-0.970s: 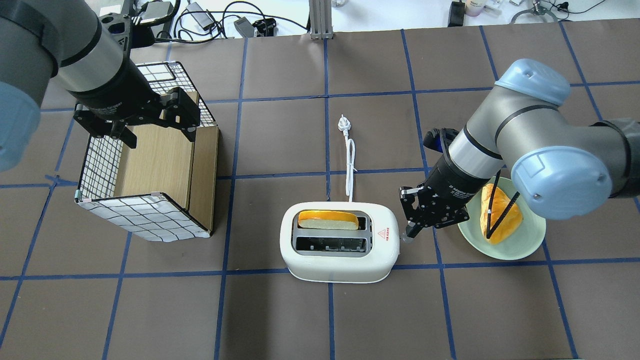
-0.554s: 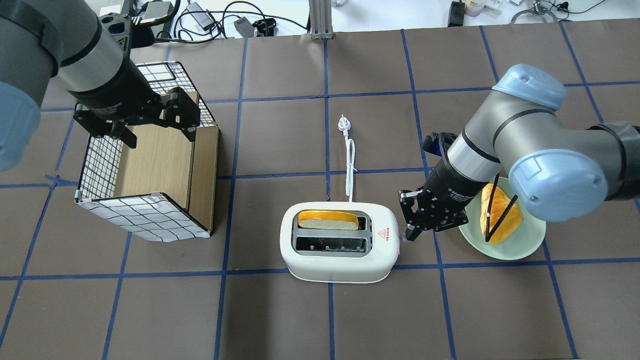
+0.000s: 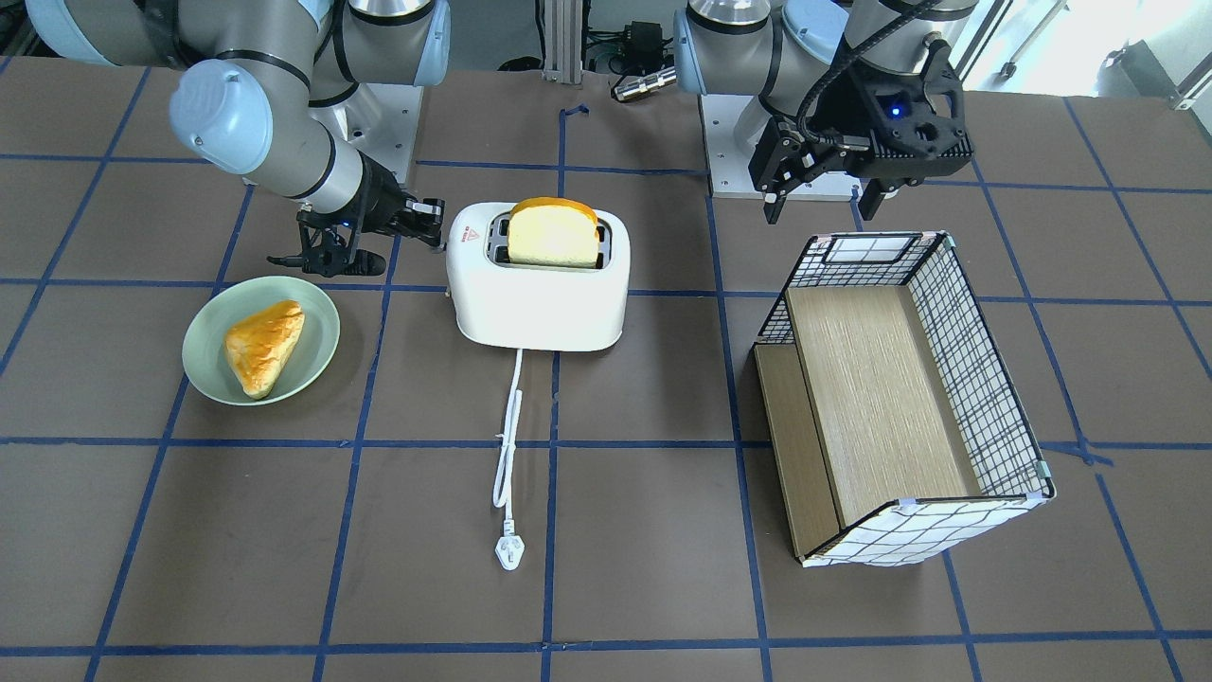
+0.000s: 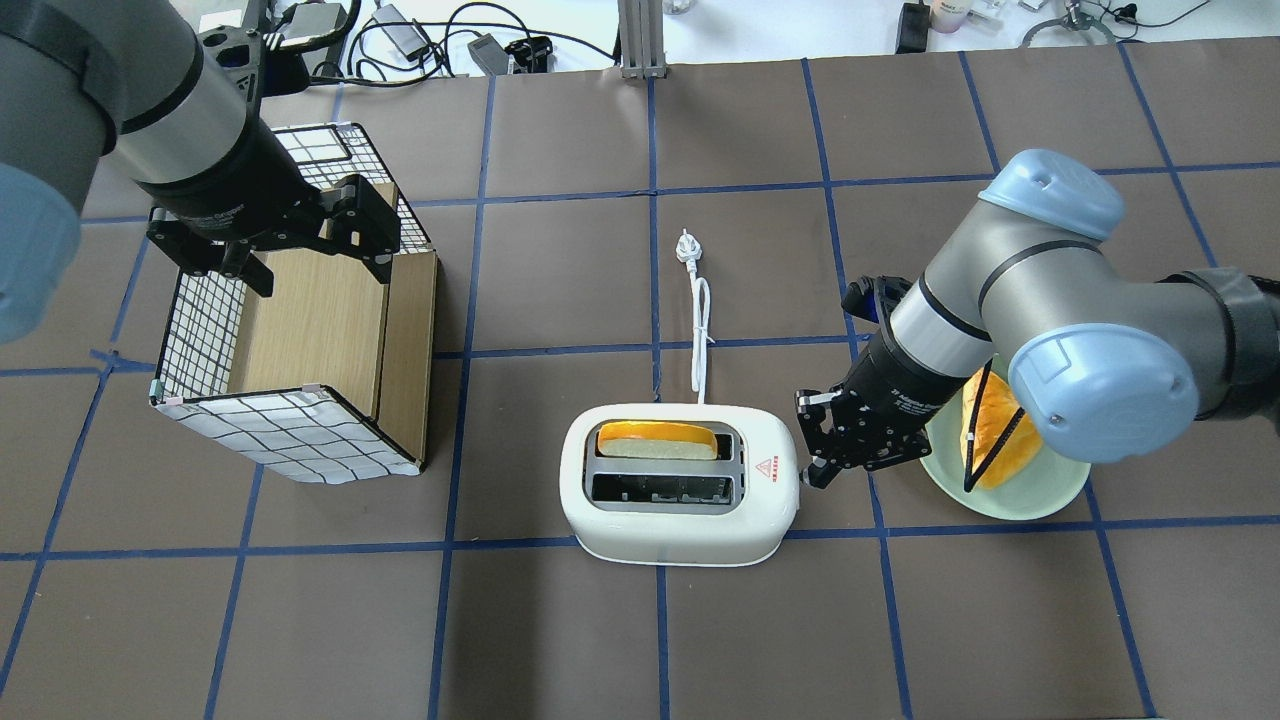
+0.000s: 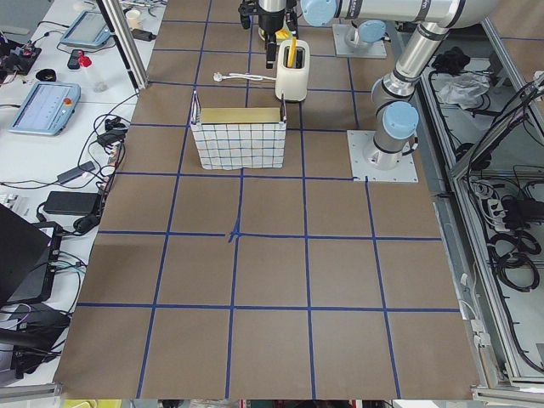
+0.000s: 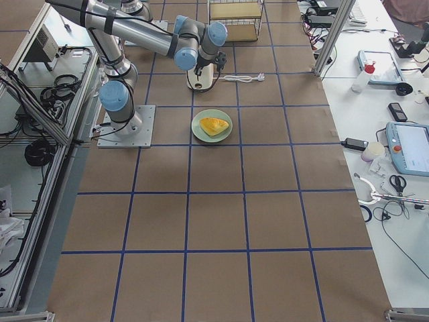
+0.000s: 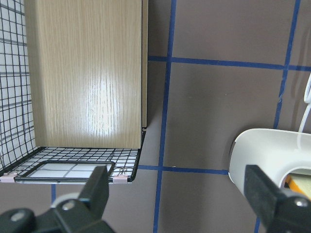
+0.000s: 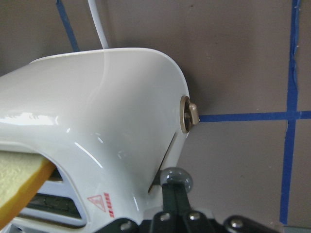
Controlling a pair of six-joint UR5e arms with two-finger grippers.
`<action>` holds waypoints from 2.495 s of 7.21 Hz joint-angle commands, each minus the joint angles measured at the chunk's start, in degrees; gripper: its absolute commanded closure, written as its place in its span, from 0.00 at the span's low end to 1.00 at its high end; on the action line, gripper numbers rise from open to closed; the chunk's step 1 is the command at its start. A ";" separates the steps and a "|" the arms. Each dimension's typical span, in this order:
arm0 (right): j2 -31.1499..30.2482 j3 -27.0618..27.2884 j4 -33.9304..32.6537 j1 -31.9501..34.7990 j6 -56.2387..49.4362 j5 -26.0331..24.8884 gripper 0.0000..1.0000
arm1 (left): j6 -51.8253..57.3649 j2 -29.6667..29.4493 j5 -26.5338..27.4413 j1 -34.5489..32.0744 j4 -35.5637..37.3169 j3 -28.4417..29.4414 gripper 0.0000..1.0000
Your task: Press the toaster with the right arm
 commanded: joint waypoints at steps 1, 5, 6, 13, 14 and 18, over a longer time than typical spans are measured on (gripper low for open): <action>1.02 0.32 -0.42 -0.08 -0.04 0.00 1.00 | 0.00 0.00 0.00 0.00 0.09 0.00 0.00; 3.05 0.41 -1.30 0.01 0.05 0.00 1.00 | 0.00 0.00 0.00 0.00 0.00 0.00 0.00; 3.92 0.41 -1.91 0.01 0.05 0.00 1.00 | 0.00 0.00 0.00 0.00 0.00 0.00 0.00; 5.07 3.05 -6.13 0.01 0.75 -0.09 1.00 | 0.00 0.00 0.00 0.00 0.00 0.00 0.00; 5.07 2.70 -6.05 0.01 1.54 -1.04 1.00 | 0.00 0.00 0.00 0.00 0.00 0.00 0.00; 2.88 -7.20 1.56 0.10 7.26 -4.47 1.00 | 0.00 0.00 0.00 0.00 0.00 0.00 0.00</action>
